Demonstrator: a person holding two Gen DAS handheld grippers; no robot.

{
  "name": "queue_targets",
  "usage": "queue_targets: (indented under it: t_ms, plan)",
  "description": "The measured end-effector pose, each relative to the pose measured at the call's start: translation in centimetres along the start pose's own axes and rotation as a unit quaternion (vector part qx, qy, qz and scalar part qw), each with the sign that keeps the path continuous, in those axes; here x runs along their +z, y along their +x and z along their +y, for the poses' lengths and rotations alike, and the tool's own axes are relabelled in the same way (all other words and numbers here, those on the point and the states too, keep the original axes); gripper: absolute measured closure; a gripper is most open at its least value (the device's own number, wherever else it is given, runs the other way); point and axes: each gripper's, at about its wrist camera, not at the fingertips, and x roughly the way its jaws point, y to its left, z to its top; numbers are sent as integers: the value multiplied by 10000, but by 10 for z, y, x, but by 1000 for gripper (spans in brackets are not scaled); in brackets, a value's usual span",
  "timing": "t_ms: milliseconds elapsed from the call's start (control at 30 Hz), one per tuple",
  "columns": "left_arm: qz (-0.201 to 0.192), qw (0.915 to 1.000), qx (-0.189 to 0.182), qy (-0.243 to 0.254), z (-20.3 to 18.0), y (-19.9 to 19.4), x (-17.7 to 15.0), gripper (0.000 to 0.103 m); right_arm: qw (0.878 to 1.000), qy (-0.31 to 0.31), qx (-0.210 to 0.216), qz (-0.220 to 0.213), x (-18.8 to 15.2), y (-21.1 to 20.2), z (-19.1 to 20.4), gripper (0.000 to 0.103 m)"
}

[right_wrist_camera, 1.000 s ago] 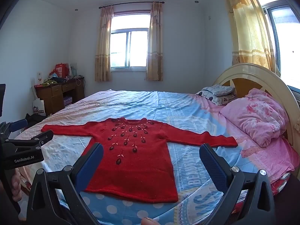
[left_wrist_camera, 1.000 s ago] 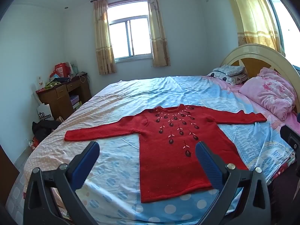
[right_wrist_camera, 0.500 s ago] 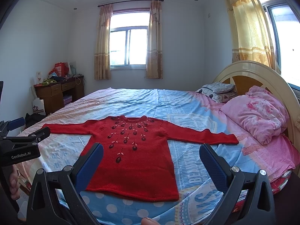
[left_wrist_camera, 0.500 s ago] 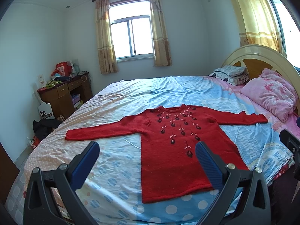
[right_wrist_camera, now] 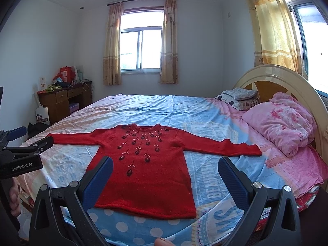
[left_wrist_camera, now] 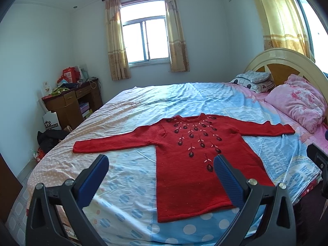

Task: Fold small clothes

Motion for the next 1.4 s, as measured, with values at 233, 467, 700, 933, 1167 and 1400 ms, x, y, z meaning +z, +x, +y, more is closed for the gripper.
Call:
queue_targets:
  t_ms: [233,467,700,933,1167,1400]
  plan:
    - [-3,10000,13,8,1,1,0,0,10000,20,11,30,0,1,-1,1]
    - [2,10000,23,1,1,1,-1,0,10000,0,21,52,-1,3,-1,1]
    - [3,10000,22,8,1,2,-1,0,10000,-7,30,61,-2,3,0,1]
    - [3,10000,16,3,2,2,-1,0,10000,-6,32,67,-2,4,0,1]
    - [12,10000,18,9,2,2,-1,0,10000,-15,29,76,-2,4,1,1]
    - [10,10000,17,6,2,2,-1,0,10000,-19,36,75,-5,4,3,1]
